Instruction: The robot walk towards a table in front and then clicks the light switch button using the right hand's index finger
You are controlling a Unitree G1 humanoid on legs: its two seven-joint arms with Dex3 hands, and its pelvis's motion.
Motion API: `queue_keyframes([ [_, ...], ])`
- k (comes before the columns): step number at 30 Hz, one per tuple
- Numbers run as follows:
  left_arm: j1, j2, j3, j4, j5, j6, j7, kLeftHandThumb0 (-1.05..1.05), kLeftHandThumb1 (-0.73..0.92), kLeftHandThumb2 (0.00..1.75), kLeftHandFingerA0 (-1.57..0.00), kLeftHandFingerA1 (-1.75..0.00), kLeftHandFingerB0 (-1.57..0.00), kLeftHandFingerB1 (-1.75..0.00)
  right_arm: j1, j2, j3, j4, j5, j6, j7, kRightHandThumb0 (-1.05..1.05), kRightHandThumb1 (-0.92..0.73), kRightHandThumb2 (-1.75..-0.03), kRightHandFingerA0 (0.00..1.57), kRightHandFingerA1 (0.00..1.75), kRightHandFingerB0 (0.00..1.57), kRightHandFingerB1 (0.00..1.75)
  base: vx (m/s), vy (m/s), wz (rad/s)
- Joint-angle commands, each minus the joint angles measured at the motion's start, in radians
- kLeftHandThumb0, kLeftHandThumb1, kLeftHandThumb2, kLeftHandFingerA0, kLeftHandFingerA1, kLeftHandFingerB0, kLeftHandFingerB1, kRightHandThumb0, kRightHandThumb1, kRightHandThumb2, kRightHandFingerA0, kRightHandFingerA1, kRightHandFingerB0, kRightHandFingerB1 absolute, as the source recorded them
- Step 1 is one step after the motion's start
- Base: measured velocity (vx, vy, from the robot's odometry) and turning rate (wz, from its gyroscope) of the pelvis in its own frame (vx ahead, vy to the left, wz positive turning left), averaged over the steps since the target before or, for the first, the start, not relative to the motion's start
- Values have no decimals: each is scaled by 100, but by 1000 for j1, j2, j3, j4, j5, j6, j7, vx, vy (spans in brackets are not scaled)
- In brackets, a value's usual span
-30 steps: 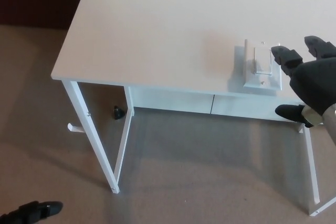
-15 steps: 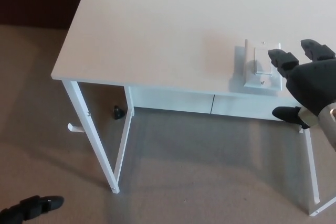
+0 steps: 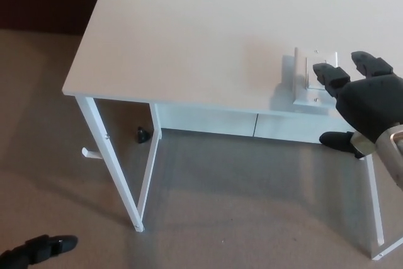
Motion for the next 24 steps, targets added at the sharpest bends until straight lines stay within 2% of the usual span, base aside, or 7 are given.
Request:
queue_keyframes([
  [1, -3, 21, 3, 5, 9, -20, -11, -21, 61, 58, -46, -43, -39, -39, -17, 4, 9, 36, 6, 9, -9, -87, -65, -92, 0, 0, 7, 15, 0, 0, 0],
  [19, -10, 26, -3, 10, 14, -24, -13, -21, 62, 58, -45, -42, -39, -39, -51, 26, 54, 128, -2, 29, -16, -85, -64, -91, 0, 1, 7, 15, 0, 0, 0],
  [24, -15, 27, 0, 3, 7, -11, -18, -20, 62, 58, -44, -42, -38, -39, -39, 34, 68, 135, 2, 10, -59, -84, -62, -90, 0, 3, 6, 14, 0, 0, 0],
])
